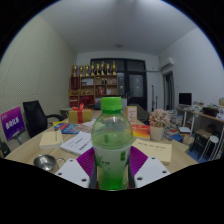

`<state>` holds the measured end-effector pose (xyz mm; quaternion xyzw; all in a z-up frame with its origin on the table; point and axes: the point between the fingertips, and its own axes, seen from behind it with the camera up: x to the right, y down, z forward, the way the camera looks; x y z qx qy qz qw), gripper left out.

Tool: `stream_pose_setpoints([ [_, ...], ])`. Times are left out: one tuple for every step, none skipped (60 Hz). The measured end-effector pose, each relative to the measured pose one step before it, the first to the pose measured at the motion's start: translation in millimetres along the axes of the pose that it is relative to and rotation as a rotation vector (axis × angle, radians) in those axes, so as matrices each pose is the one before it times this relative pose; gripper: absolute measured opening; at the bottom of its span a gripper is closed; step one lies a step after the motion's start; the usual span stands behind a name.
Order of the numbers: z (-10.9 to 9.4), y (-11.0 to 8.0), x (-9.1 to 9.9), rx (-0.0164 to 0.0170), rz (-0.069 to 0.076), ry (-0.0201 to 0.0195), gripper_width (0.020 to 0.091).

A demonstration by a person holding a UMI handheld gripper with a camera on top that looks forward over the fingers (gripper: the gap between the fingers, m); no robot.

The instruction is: Pour water

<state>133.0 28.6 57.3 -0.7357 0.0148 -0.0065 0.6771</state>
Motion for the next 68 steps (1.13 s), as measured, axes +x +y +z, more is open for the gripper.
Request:
stream_pose_setpoints([
  [4.06,-2.35,0.12,0.00048,0.0086,0.00388,0.0448],
  [-1.05,-0.14,0.55,0.00099,0.0087,0.00149,0.0447],
  [0.23,0.13,0.36,0.00046,0.0091,-0.00058,0.0446],
  [-1.55,-0.54,0.62,0.0024,0.0066,-0.00036,0.0447],
  [-24.76,2.48,4.79,0.00415,0.002,-0.0019,0.0447],
  [-3.59,-0.32,0.38,0.00095,0.0016,-0.00337,0.0472],
  [29.27,-1.03,-4.52,0.00192,0.0005,-0.00003,0.0475],
  [-0.22,-0.81,0.05,-0.00123,0.001,-0.00091,0.0502],
  [-2.59,-0.03,0.62,-0.00387,-0.0015,-0.00055,0.0522],
  [-2.42,-0.4,0.57,-0.0044,-0.0031,0.00005,0.0542],
  [-0.7,0.49,0.97,-0.007,-0.0039,0.00136,0.0563],
  [-16.01,1.64,1.84,-0.00627,-0.0047,0.00399,0.0576],
  [14.22,1.62,-2.08,-0.01225,-0.0011,0.00619,0.0592],
  [-3.2,2.08,2.09,-0.01347,0.0009,0.00692,0.0646],
  [-1.84,2.1,1.68,-0.01268,0.0025,0.00565,0.0656],
  [-3.25,1.92,0.56,-0.01076,0.0028,-0.00111,0.0706],
  [-3.25,1.25,-0.02,-0.00672,0.0037,-0.00369,0.0756],
  [-3.69,0.6,-0.26,-0.00416,0.0034,-0.00613,0.0806],
  [-3.95,0.56,-1.04,-0.00274,0.0025,-0.00585,0.0856],
  [-21.83,-1.15,0.61,-0.0024,0.0007,-0.00748,0.0856],
  [11.9,0.89,-8.9,0.00188,0.0013,-0.00534,0.0847],
  [-6.76,-1.27,-1.55,0.00086,-0.0008,-0.00771,0.0835],
  [-7.15,-1.12,-1.28,0.00143,-0.002,-0.00624,0.083],
  [-8.03,-0.93,-0.18,-0.00014,-0.0022,-0.0037,0.0831],
  [-7.71,-0.96,0.44,0.00005,-0.002,0.00041,0.0843],
  [-8.12,-0.44,1.35,-0.00052,-0.0007,0.00295,0.0843],
  [-11.19,0.41,2.52,0.00201,0.0005,0.00177,0.0841],
  [3.26,3.63,-5.57,0.00163,0.0011,0.00444,0.084],
  [-9.07,-0.02,1.57,0.00066,0.0014,0.00518,0.0843],
  [-9.5,-0.59,1.39,0.00057,0.0034,0.00625,0.0843],
  [-9.4,-0.09,1.94,-0.00027,0.0047,0.00657,0.0842],
  [-9.54,0.38,2.06,-0.0021,0.0053,0.00512,0.084],
  [-10.04,0.5,1.71,-0.00277,0.0045,0.00317,0.0836],
  [-0.61,1.17,3.7,-0.0024,0.0039,0.00217,0.084],
  [-8.77,0.53,0.86,-0.0025,0.0024,0.00138,0.0838],
  [-6.34,3.97,-5.64,0.00174,0.0031,0.00076,0.0833],
  [-8.59,0.16,0.35,0.00097,0.0035,0.00101,0.0835],
  [-8.71,0.33,0.71,0.00036,0.0042,0.0018,0.0836],
  [-8.27,0.8,0.62,-0.00096,0.0039,0.00285,0.0834],
  [-8.28,0.55,0.95,-0.00113,0.0039,0.00331,0.0836],
  [-8.55,0.54,0.56,-0.00074,0.0045,0.00367,0.0837],
  [1.05,-2.43,2.57,-0.00107,0.0058,0.00205,0.0835],
  [-11.66,2.88,-2.51,0.00163,0.0057,0.00396,0.0836],
  [-5.95,1.3,-0.37,-0.00114,0.0059,0.00194,0.0836],
  [-5.94,1.85,-0.47,-0.00354,0.0052,0.00192,0.0833],
  [-5.67,2.35,-0.03,-0.00659,0.0042,0.0016,0.0836],
  [-5.77,2.58,0.06,-0.00777,0.0025,0.00206,0.0835],
  [-5.69,2.28,0.28,-0.00614,0.0026,0.00272,0.0832],
  [-5.32,2.31,0.54,-0.00354,0.004,0.00386,0.0833],
  [-1.48,1.2,3.43,-0.00349,0.0044,0.00297,0.0832],
  [-12.74,2.14,-0.52,0.00098,0.0053,0.00442,0.0832],
  [-4.29,0.4,0.0,0.00214,0.0032,0.00198,0.0834],
  [-4.1,0.34,-0.09,0.00224,0.0017,0.00103,0.0833],
  [-4.01,0.63,-0.23,0.00075,0.0008,0.00078,0.0833],
  [-3.28,0.29,0.54,-0.00054,-0.0004,-0.00033,0.0834],
  [-8.21,1.92,-0.1,-0.00382,-0.0029,0.00066,0.0835],
  [-3.54,0.9,-0.05,-0.00152,-0.0031,-0.00109,0.0835],
  [-3.54,0.78,-0.16,-0.00019,-0.0039,-0.00124,0.0837],
  [-3.19,0.27,-0.04,0.00092,-0.0044,-0.0011,0.0837],
  [-5.36,-0.73,-0.77,0.00115,-0.0061,-0.00183,0.0834],
  [-2.92,0.54,0.19,0.00011,-0.0028,0.00101,0.0837],
  [-2.78,0.38,0.22,0.00106,-0.0032,0.00079,0.0838],
  [-2.53,0.16,0.2,0.00253,-0.0027,0.0005,0.0834],
  [-2.03,-0.08,-0.05,0.00415,-0.0028,-0.00068,0.0836],
  [-1.86,-0.34,-0.16,0.0055,-0.003,-0.00154,0.0834],
  [-4.64,-2.57,0.67,0.00442,-0.0033,-0.00237,0.0834],
  [-2.03,-0.51,-0.54,0.00475,-0.0033,-0.00116,0.0835],
  [-1.69,-0.3,-0.71,0.00303,-0.0031,-0.00127,0.0835],
])
